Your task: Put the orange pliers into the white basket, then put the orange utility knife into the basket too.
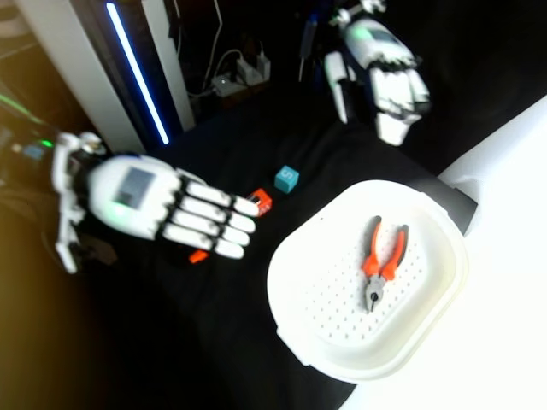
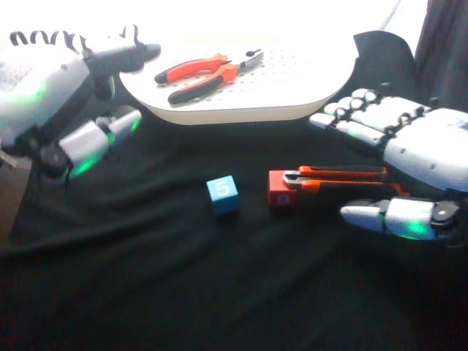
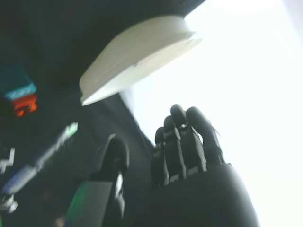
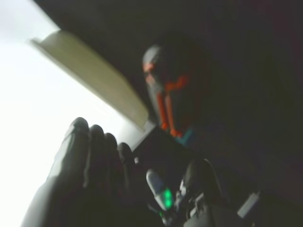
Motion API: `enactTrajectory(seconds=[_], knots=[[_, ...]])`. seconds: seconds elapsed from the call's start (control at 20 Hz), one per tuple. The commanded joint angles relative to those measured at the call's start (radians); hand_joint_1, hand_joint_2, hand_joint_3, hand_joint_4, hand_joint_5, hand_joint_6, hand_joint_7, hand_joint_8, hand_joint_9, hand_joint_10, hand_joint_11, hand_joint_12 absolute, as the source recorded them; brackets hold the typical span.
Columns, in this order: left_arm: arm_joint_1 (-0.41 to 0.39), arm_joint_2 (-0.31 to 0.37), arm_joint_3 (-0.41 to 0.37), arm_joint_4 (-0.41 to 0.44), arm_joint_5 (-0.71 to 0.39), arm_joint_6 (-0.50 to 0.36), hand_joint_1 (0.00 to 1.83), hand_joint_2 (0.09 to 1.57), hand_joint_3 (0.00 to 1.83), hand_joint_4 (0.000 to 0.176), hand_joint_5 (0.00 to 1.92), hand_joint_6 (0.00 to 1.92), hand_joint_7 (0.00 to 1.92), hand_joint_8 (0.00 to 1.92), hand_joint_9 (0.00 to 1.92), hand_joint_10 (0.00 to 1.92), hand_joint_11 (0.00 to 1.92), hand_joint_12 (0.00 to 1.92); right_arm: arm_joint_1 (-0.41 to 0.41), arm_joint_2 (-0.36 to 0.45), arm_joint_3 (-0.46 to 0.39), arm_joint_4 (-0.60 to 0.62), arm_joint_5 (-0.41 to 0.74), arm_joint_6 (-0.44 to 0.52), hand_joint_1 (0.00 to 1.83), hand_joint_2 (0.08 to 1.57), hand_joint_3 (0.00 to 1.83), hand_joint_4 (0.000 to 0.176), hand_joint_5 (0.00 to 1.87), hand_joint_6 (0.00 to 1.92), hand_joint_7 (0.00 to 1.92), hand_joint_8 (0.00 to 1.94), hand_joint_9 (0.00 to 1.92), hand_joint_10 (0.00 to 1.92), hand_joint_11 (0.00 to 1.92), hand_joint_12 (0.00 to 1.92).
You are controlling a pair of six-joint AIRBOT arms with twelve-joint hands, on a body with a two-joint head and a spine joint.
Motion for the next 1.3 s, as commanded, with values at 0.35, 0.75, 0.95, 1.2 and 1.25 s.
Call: enactTrajectory(seconds=[0.35,0.75,0.95,1.2,1.25], knots=[[0.043,0.006,-0.001,0.005,-0.231,-0.065,0.69,1.44,0.00,0.011,0.45,0.00,0.57,0.40,0.58,1.44,0.59,1.79,0.076,-0.049,0.051,-0.006,0.029,-0.047,1.30,1.27,0.00,0.000,0.96,1.92,1.17,1.94,1.29,1.92,1.34,1.92],[0.063,0.007,-0.006,0.002,-0.257,-0.070,0.69,1.44,0.00,0.001,0.45,0.00,0.58,0.30,0.55,1.35,0.55,1.75,0.130,0.058,-0.052,-0.067,0.213,-0.079,1.46,1.27,0.00,0.069,0.94,1.92,1.25,1.94,1.43,1.92,1.46,1.92],[0.085,0.005,-0.012,-0.006,-0.275,-0.080,0.67,1.42,0.00,0.000,0.47,0.00,0.63,0.24,0.52,1.42,0.50,1.80,0.279,0.058,-0.012,-0.117,0.160,-0.079,1.44,1.23,0.00,0.147,0.97,1.92,1.23,1.94,1.41,1.92,1.49,1.92],[0.098,0.001,-0.017,-0.004,-0.284,-0.085,0.63,1.42,0.00,0.000,0.46,0.01,0.62,0.28,0.52,1.44,0.45,1.85,0.487,-0.081,0.156,-0.163,-0.064,-0.084,1.35,1.22,0.00,0.114,1.05,1.92,1.26,1.94,1.38,1.92,1.51,1.92],[0.099,0.002,-0.018,-0.003,-0.285,-0.086,0.64,1.42,0.00,0.000,0.46,0.00,0.61,0.28,0.53,1.46,0.44,1.85,0.522,-0.127,0.209,-0.162,-0.118,-0.084,1.29,1.21,0.00,0.110,0.99,1.92,1.20,1.94,1.32,1.92,1.45,1.92]])
